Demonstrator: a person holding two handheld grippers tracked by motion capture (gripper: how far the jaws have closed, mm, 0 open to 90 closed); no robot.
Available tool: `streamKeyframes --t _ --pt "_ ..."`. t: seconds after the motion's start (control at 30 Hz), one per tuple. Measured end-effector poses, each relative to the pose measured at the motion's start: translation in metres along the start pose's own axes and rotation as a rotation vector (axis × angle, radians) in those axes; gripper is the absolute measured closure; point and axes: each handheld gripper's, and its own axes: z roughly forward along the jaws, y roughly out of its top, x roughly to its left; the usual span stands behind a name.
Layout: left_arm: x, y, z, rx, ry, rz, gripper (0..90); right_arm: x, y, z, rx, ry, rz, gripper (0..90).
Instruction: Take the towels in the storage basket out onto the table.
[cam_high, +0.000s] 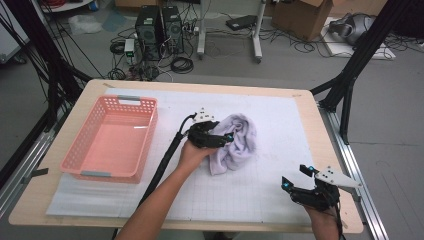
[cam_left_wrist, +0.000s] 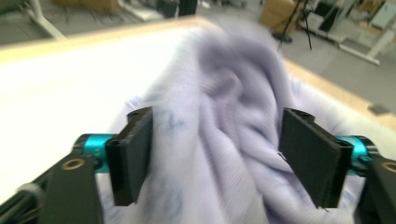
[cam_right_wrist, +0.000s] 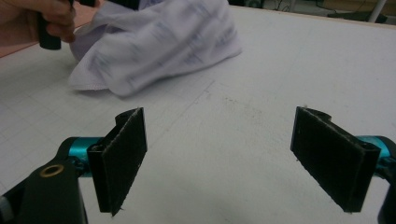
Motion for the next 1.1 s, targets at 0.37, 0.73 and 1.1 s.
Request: streamKeyframes --t 0.37,0.73,1.1 --pt "-0.007 -0.012 -0.054 -0.091 -0.003 0.020 22.0 0.003 0.001 0.000 0.003 0.006 -0.003 17.4" --pt "-0.018 -0.050 -0.091 -0.087 -0.036 0.034 19.5 0.001 0.000 0.003 0.038 -0.010 0.013 17.1" --pt "-0.018 -0.065 -0.105 -0.089 -0.042 0.042 20.3 0.003 0.000 0.003 0.029 -0.013 0.028 16.2"
